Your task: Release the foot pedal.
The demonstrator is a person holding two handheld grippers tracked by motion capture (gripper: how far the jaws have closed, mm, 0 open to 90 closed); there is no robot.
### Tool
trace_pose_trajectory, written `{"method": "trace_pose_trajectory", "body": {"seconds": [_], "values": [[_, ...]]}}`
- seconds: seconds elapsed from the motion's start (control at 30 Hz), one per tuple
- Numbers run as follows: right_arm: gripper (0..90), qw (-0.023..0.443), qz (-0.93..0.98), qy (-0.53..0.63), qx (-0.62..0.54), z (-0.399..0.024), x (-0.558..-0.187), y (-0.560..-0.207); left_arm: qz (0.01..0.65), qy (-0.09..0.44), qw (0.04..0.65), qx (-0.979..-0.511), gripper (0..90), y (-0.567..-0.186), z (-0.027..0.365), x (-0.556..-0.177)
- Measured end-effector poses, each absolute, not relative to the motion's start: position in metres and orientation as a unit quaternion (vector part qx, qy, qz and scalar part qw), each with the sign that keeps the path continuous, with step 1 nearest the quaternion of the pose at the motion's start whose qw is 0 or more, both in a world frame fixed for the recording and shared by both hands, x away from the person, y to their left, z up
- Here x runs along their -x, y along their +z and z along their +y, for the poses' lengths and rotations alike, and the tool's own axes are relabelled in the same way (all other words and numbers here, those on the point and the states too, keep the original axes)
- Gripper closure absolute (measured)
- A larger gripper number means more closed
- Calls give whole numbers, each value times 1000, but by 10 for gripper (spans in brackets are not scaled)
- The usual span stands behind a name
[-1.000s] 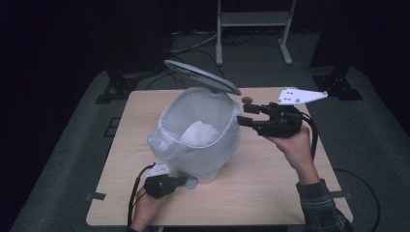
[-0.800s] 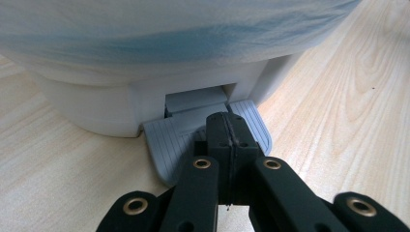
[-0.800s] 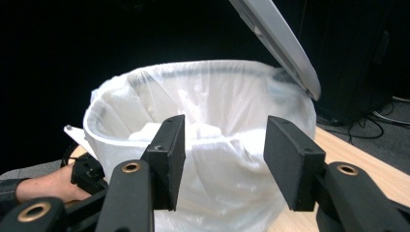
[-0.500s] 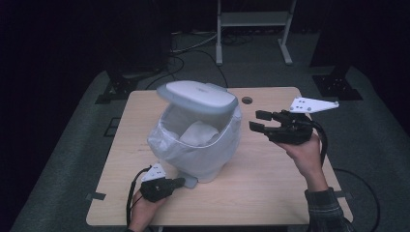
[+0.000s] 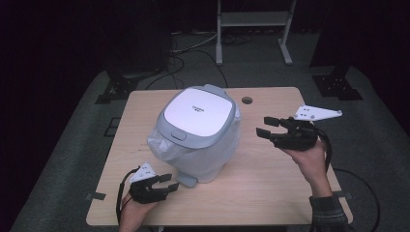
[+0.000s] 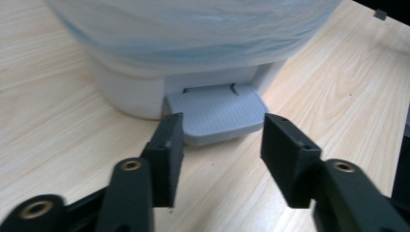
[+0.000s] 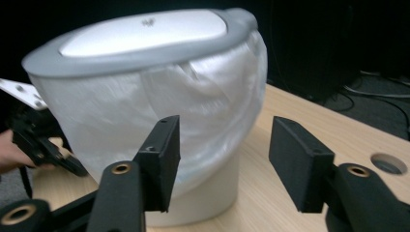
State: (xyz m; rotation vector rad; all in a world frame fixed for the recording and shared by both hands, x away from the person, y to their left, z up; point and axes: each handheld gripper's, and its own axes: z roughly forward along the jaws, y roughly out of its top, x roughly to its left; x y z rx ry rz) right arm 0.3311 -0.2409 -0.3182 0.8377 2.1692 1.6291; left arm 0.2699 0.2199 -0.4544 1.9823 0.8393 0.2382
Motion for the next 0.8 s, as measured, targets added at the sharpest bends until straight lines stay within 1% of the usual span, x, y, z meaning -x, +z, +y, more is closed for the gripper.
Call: {"method": "trace_pose_trajectory", "body": {"seconds": [0.17, 0.27, 0.33, 0.4, 0.47, 0.53, 0.63, 0.8], "values": [[332, 159, 758, 551, -310, -247, -330, -332, 360, 107, 459, -805, 307, -455, 230, -269], [280, 158, 760, 539, -328, -253, -329, -342, 371, 113, 451, -804, 205, -457, 235, -270], [247, 160, 764, 528, -335, -257, -328, -348, 374, 116, 449, -803, 168, -458, 236, -270], [209, 165, 768, 515, -344, -260, -326, -355, 378, 117, 444, -804, 113, -459, 238, -270], [179, 165, 770, 505, -352, -265, -325, -361, 378, 121, 442, -804, 86, -461, 240, -271], [160, 165, 771, 496, -363, -270, -323, -368, 381, 122, 438, -805, 27, -462, 241, -271], [138, 163, 771, 486, -378, -279, -320, -378, 383, 127, 434, -806, 0, -464, 242, -272], [121, 166, 768, 472, -400, -290, -314, -392, 378, 142, 425, -810, 0, -467, 246, -272]]}}
